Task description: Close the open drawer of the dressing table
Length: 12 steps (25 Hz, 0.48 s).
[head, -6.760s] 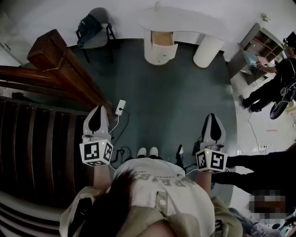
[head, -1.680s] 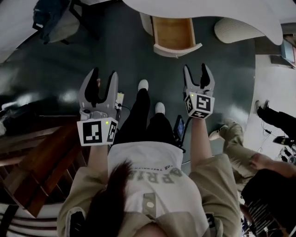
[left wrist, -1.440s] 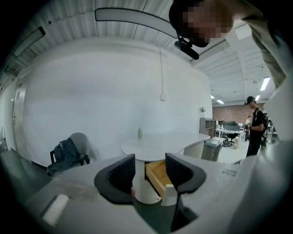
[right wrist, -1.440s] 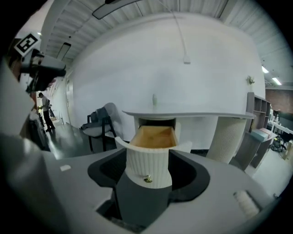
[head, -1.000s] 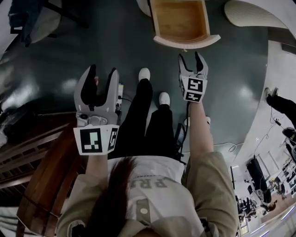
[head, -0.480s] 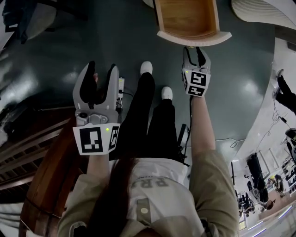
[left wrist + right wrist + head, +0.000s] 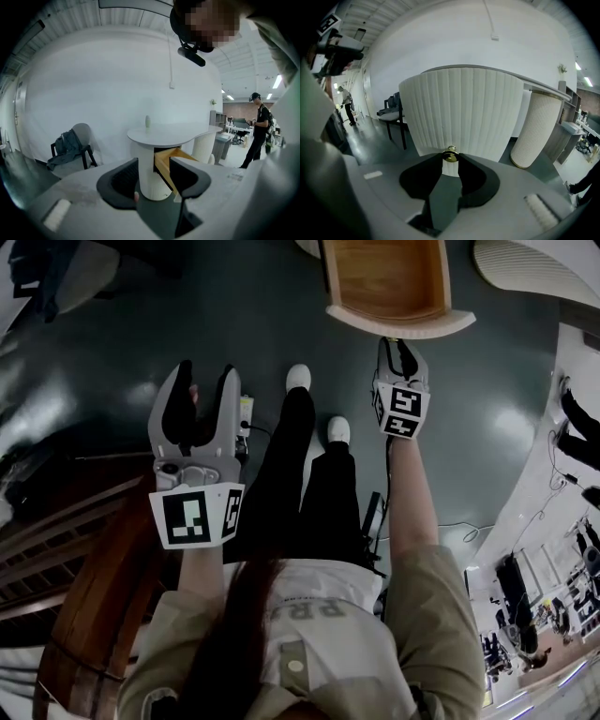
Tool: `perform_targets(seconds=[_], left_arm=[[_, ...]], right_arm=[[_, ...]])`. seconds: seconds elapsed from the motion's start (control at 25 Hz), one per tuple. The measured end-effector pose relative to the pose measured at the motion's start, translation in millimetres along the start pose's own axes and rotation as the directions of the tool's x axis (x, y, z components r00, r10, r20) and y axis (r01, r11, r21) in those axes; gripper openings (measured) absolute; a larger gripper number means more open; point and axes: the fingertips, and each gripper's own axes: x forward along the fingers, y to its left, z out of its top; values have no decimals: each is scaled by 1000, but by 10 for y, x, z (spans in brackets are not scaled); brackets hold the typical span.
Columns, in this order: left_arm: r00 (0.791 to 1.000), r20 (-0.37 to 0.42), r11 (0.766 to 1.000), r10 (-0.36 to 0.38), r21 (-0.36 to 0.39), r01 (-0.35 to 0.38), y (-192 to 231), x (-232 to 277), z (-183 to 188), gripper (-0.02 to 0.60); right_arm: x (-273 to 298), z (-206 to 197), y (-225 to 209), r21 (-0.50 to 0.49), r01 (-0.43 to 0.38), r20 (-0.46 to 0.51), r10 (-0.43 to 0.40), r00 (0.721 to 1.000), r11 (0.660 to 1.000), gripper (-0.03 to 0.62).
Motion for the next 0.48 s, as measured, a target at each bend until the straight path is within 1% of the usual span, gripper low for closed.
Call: perform_targets(seconds=[0.24,0.48], left_arm=[[1000,-3,1000,4,5,-4,67,23,-1,219],[1000,11,1000,-3,22,3,76,153,15,218]], right_arm=[[12,-27,12,11,7,-26,-6,1000,1000,109],[60,8,11,23,20,-30,-19,999,1000,109]])
